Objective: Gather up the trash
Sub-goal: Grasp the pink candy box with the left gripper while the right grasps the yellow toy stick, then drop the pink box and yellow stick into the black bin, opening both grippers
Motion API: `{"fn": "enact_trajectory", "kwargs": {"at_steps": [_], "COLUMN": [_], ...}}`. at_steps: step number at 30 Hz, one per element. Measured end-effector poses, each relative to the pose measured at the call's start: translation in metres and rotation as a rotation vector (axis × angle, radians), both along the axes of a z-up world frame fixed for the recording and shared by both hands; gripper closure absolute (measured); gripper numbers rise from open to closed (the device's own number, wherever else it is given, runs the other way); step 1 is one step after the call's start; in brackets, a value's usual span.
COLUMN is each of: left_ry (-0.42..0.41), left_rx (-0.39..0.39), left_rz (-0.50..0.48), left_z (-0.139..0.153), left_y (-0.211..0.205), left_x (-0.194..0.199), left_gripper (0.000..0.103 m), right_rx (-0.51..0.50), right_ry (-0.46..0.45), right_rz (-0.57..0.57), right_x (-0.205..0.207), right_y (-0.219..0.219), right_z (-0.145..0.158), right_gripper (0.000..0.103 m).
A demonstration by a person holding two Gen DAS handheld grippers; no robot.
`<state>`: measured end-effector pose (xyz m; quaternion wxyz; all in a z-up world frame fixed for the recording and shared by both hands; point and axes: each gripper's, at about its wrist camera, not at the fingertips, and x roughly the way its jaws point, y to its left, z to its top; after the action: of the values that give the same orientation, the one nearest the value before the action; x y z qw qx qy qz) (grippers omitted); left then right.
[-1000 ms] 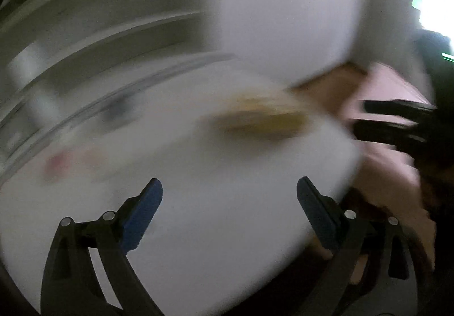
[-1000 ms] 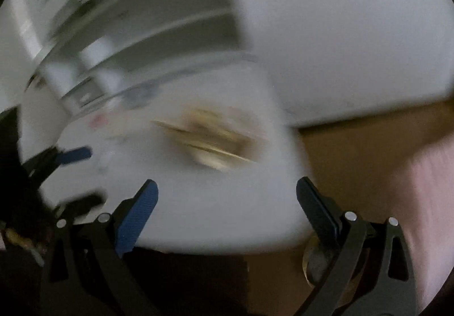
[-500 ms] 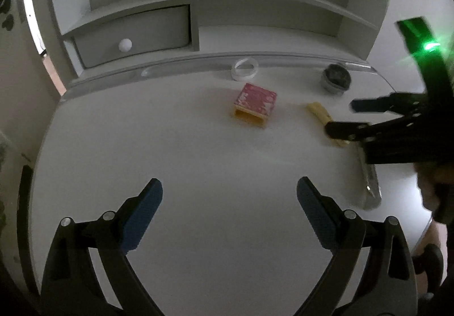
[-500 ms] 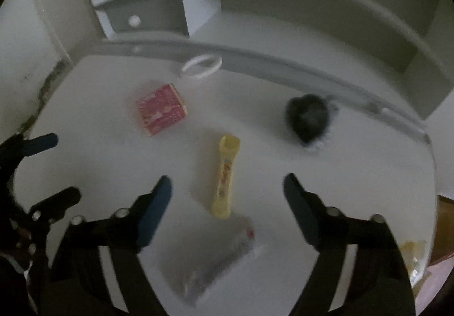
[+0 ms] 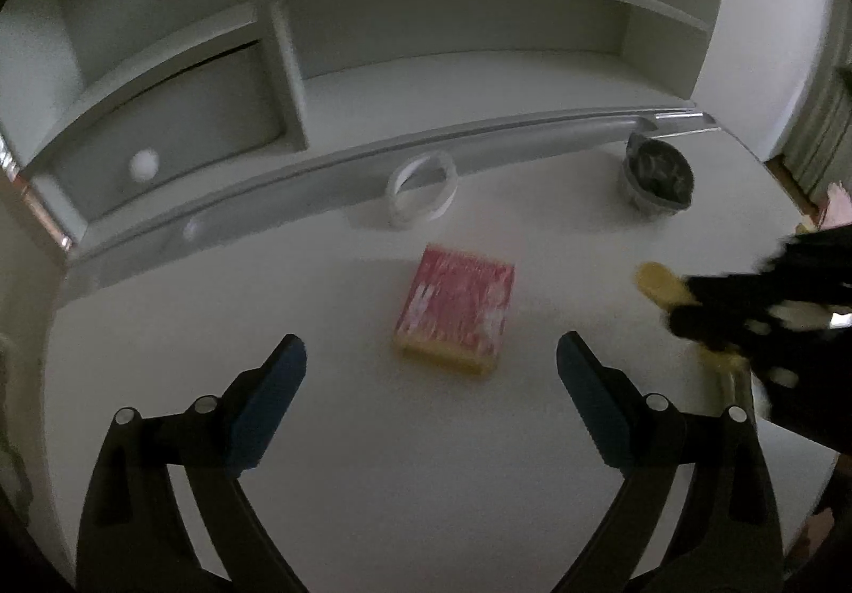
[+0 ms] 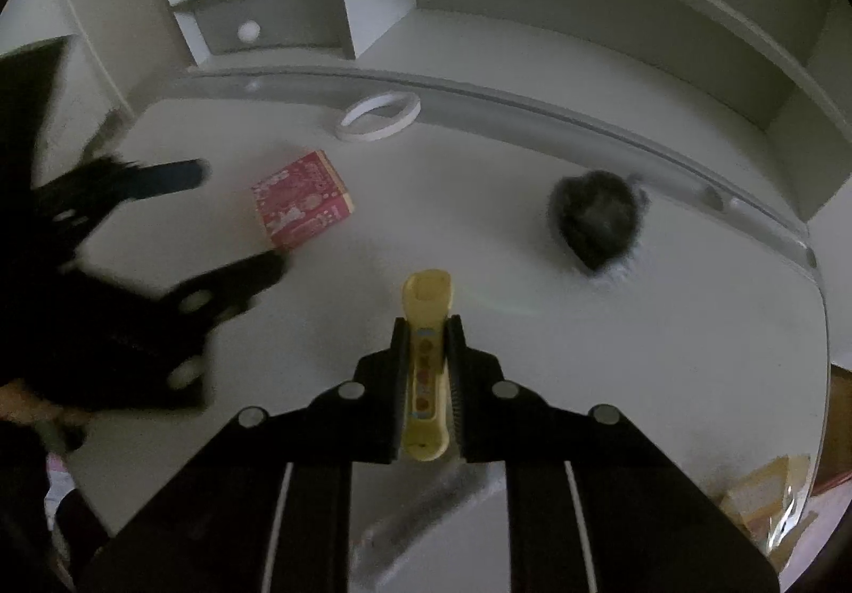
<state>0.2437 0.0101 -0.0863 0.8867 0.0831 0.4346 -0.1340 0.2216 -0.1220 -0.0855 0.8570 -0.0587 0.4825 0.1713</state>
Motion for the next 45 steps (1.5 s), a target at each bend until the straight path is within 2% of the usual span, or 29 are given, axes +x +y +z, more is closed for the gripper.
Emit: {"fn": "enact_trajectory", "kwargs": {"at_steps": [1,3,4,5,7,9,11,15,20,22,25,30,34,37,40,45], "left_ry": [-0.004,-0.004,0.006,0.018,0.024,0.021,0.013,-0.046,-0.093,-0.098,-0.059,0.038,0.099,0.148,0.201,0.284], "left_rx": [0.01,0.028,0.033,0.032,0.024,0.039,0.0,-0.032,-0.144,-0.181,-0.205,-0.173,-0.087,-0.021,0.06,0.107], "left_rz": [-0.003,0.013,0.012,0.006,-0.001,0.0,-0.004,-0.072,-0.308,-0.427,-0.618,-0.894,-1.002,-1.037,-1.03,-0.992], "left_z": [-0.002,-0.005,-0.008,-0.01,-0.009,-0.006,0.007,0.04,0.073,0.078,0.071,0.032,-0.021,-0.078,-0.127,-0.177], "left_y": [-0.004,-0.007,-0.009,-0.011,-0.016,-0.021,-0.03,-0.079,-0.196,-0.25,-0.332,-0.451,-0.511,-0.543,-0.564,-0.584], "left_x": [0.005,0.01,0.012,0.014,0.012,0.007,-0.005,-0.047,-0.12,-0.15,-0.194,-0.261,-0.285,-0.285,-0.277,-0.266], "left_gripper": [0.012,0.023,0.031,0.044,0.056,0.056,0.056,0.056,0.056,0.056,0.056,0.056,0.056,0.056,0.056,0.056], "right_rx": [0.016,0.032,0.041,0.047,0.06,0.075,0.088,0.111,0.128,0.135,0.147,0.199,0.266,0.295,0.326,0.371], "right_ry": [-0.003,-0.011,-0.022,-0.029,-0.048,-0.079,-0.113,-0.182,-0.204,-0.191,-0.152,-0.07,0.024,0.085,0.147,0.234], "right_rz": [-0.004,-0.007,-0.011,-0.016,-0.03,-0.054,-0.096,-0.254,-0.554,-0.665,-0.813,-0.982,-1.048,-1.058,-1.067,-1.076], "right_x": [-0.007,-0.019,-0.029,-0.034,-0.049,-0.07,-0.089,-0.139,-0.225,-0.262,-0.316,-0.384,-0.412,-0.413,-0.41,-0.402], "right_y": [-0.008,-0.018,-0.028,-0.034,-0.05,-0.076,-0.105,-0.191,-0.322,-0.369,-0.424,-0.482,-0.509,-0.516,-0.528,-0.541], "right_z": [0.004,0.011,0.017,0.02,0.028,0.04,0.052,0.068,0.057,0.043,0.011,-0.054,-0.116,-0.154,-0.19,-0.234], "right_gripper": [0.088,0.088,0.088,0.088,0.088,0.088,0.089,0.088,0.088,0.088,0.088,0.088,0.088,0.088,0.088,0.088]}}
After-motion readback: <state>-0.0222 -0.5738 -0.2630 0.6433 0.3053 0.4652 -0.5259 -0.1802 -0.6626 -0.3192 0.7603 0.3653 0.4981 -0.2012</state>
